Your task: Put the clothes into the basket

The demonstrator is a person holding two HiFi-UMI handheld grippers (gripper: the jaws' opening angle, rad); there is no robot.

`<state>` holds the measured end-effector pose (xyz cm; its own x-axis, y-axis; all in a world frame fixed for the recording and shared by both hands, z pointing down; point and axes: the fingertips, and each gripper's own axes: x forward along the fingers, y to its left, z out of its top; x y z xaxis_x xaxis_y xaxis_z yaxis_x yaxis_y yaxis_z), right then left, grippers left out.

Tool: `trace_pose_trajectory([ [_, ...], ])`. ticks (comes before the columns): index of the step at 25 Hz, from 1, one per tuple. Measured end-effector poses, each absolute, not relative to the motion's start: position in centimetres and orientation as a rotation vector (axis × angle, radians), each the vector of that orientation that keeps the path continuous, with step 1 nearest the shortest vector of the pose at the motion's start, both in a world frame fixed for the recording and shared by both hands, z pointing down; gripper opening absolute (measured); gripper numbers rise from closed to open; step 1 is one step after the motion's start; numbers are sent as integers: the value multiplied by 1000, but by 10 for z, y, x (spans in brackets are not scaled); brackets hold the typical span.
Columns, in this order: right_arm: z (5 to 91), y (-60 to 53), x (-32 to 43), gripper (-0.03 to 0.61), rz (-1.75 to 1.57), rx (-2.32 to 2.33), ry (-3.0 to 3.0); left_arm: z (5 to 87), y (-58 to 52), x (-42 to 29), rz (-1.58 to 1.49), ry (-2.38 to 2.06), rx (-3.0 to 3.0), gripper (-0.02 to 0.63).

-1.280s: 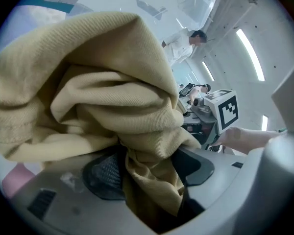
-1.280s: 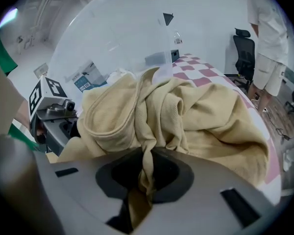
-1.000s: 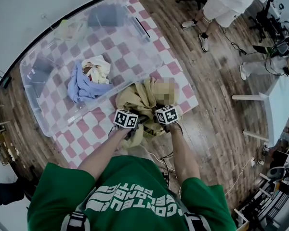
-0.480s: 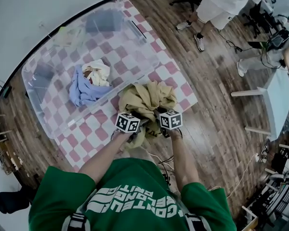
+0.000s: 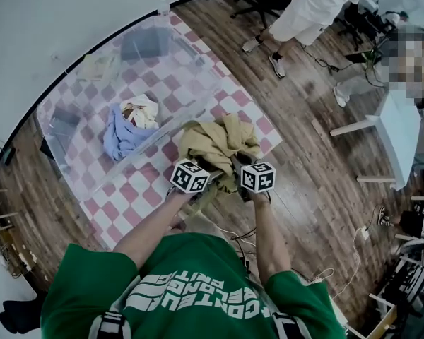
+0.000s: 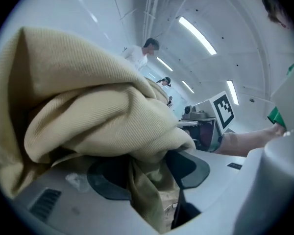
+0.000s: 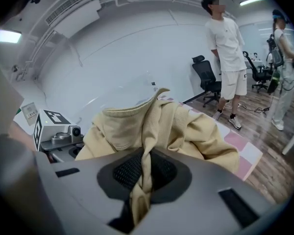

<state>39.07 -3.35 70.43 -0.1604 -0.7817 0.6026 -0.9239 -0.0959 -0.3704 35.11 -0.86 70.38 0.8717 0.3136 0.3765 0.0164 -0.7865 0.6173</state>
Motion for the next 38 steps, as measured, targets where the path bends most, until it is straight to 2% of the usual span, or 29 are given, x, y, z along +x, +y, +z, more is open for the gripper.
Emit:
trace_pose_trajectory([
  [14,575,3,394,26,741,2247,-1986,590,20,353,557,461,2773,212],
  [38,349,1,392,26,70,2476,-2002,378,6,358,245,606,3201,212],
])
